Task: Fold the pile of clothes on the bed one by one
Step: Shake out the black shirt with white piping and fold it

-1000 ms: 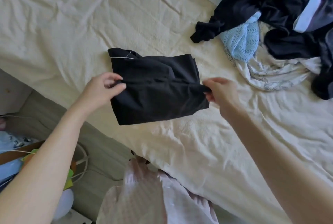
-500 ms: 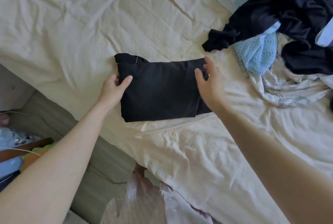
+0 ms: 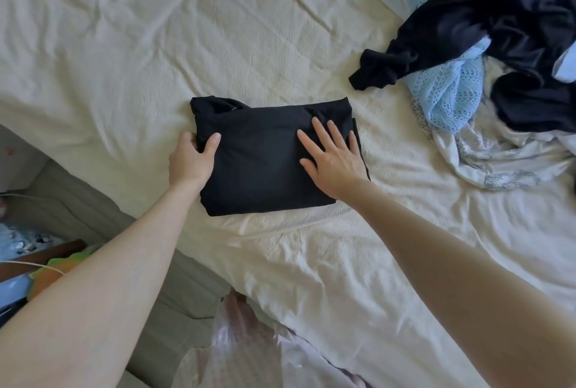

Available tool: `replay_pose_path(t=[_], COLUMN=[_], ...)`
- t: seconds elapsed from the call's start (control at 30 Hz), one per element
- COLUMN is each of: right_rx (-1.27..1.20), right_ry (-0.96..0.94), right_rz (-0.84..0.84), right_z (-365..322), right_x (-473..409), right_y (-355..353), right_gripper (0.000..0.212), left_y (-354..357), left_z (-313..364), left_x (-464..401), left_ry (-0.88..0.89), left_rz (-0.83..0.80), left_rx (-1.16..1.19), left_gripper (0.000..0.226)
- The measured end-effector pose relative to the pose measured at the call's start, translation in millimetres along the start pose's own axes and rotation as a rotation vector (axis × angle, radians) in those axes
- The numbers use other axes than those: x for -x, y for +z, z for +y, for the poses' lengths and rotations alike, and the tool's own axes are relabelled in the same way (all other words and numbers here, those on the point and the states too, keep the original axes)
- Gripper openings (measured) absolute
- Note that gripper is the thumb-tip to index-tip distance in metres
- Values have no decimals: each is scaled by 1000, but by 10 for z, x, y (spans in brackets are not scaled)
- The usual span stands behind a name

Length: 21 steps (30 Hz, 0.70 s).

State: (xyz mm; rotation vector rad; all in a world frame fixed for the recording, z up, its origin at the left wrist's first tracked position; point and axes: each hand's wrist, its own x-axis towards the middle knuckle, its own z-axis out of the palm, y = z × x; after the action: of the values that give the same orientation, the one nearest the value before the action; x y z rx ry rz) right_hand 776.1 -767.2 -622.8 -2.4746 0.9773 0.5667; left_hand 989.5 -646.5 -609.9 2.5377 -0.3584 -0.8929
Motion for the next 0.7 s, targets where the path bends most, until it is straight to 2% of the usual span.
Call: replay_pose_path(t=[0.07, 0.13, 0.2, 0.23, 0.27, 0.33, 0.43, 0.53, 0.7], right_rx=[-107, -332, -439, -494, -584, -863, -1166, -1303, -1382], right_ry=[-10, 23, 181, 305, 446, 688, 731, 706, 808], right_rz=[26, 244, 496, 537, 493, 242, -78, -219, -299], right_z=[-20, -17, 50, 103, 171, 327, 504, 592, 641], right_x=[-11, 47, 113, 137, 150, 96, -8, -87, -116], right_y=[-49, -117, -159, -175, -198, -242, -374, -471, -560], right_gripper=[50, 37, 31, 35, 43, 53, 55, 44, 22], left_y=[-7, -18, -56, -90, -132, -215, -285, -270, -255], left_z=[23, 31, 5, -16, -42, -91, -96, -61, 22], left_x=[9, 36, 62, 70, 75, 66, 37, 17, 82], left_ry=[-66, -111, -182, -221, -247, -272, -308, -288, -138], left_rz=[9, 12, -26, -56, -100, -234, -409, -399, -277], left_rx=[9, 87, 288, 383, 446, 495, 480, 457, 433], left_gripper=[45, 50, 50, 49, 45, 33, 33, 31, 13])
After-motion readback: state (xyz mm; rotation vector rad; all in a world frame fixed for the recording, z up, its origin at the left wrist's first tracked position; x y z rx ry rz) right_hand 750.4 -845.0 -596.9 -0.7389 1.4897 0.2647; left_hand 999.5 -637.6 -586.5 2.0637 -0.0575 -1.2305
